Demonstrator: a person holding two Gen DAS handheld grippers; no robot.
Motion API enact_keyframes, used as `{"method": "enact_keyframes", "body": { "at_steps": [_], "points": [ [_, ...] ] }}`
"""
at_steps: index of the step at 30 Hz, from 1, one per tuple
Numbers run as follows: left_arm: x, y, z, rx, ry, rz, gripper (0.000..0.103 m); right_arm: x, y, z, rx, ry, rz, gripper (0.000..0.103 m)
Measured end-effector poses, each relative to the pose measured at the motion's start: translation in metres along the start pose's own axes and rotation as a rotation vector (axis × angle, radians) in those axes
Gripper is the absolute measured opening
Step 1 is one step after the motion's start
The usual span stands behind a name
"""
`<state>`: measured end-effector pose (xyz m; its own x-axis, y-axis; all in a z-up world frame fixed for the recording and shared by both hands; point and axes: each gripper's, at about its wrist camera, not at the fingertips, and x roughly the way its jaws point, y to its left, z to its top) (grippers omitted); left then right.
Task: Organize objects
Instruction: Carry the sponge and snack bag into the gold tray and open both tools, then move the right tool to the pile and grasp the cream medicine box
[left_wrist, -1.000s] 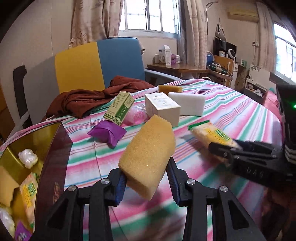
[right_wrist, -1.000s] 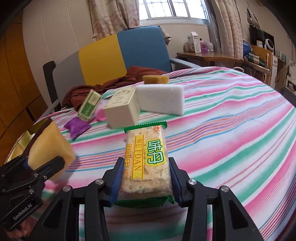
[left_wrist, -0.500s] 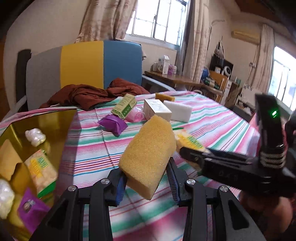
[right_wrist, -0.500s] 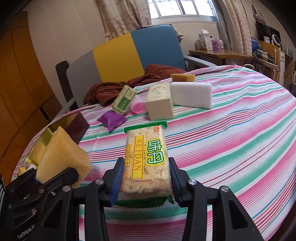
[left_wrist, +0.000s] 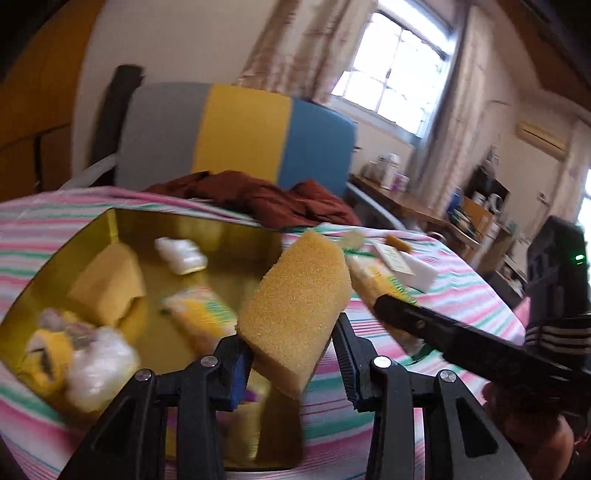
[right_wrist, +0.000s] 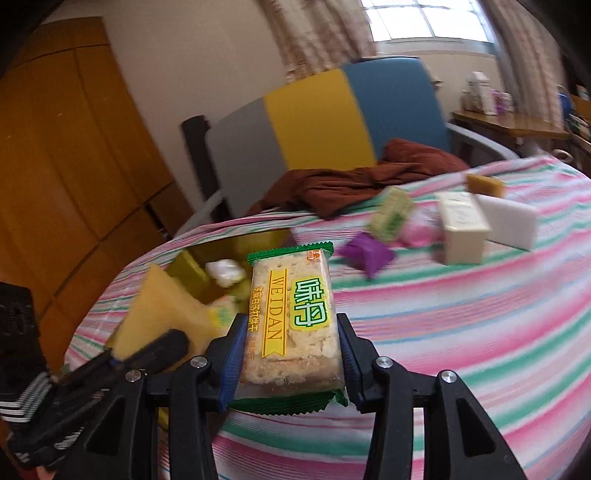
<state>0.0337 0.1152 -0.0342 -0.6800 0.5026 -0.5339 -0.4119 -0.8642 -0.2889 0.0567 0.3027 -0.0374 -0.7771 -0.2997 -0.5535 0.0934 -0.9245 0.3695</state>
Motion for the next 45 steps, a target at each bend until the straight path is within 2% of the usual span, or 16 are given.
{"method": "enact_keyframes", "body": {
  "at_steps": [5,8,11,12,13,15,17,19,24,28,34,45],
  "points": [
    [-0.002,0.048,0.004,-0.124,0.016,0.057,0.042,0.031,0.041,0.013,-0.072,0.038,0.047,0.046],
    [0.003,0.065,0.004,-0.145,0.044,0.094,0.042,0.05,0.06,0.021,-0.099,0.051,0.064,0.046],
    [0.015,0.077,0.004,-0.152,0.102,0.123,0.045,0.071,0.067,0.026,-0.102,0.073,0.038,0.048],
    [0.018,0.08,0.003,-0.16,0.113,0.142,0.053,0.079,0.068,0.027,-0.097,0.087,0.03,0.048],
    [0.019,0.082,0.003,-0.17,0.12,0.157,0.067,0.087,0.067,0.027,-0.089,0.105,0.012,0.049],
    [0.016,0.085,0.0,-0.203,0.114,0.164,0.084,0.094,0.064,0.027,-0.075,0.122,-0.014,0.05],
    [0.009,0.083,-0.003,-0.217,0.084,0.154,0.091,0.088,0.06,0.024,-0.062,0.111,-0.023,0.051],
    [0.005,0.078,-0.005,-0.205,0.066,0.169,0.103,0.076,0.054,0.019,-0.055,0.089,0.004,0.051],
    [-0.005,0.063,-0.012,-0.217,0.048,0.173,0.103,0.052,0.038,0.007,-0.046,0.06,-0.015,0.051],
    [-0.007,0.051,-0.013,-0.214,0.048,0.164,0.103,0.037,0.02,0.002,0.011,0.052,-0.026,0.051],
    [-0.005,0.027,-0.009,-0.156,0.06,0.15,0.103,0.027,-0.01,-0.007,0.062,0.049,-0.08,0.051],
    [0.009,-0.045,0.004,-0.007,0.081,0.066,0.103,0.01,-0.075,-0.018,0.156,0.024,-0.169,0.051]
  ]
}}
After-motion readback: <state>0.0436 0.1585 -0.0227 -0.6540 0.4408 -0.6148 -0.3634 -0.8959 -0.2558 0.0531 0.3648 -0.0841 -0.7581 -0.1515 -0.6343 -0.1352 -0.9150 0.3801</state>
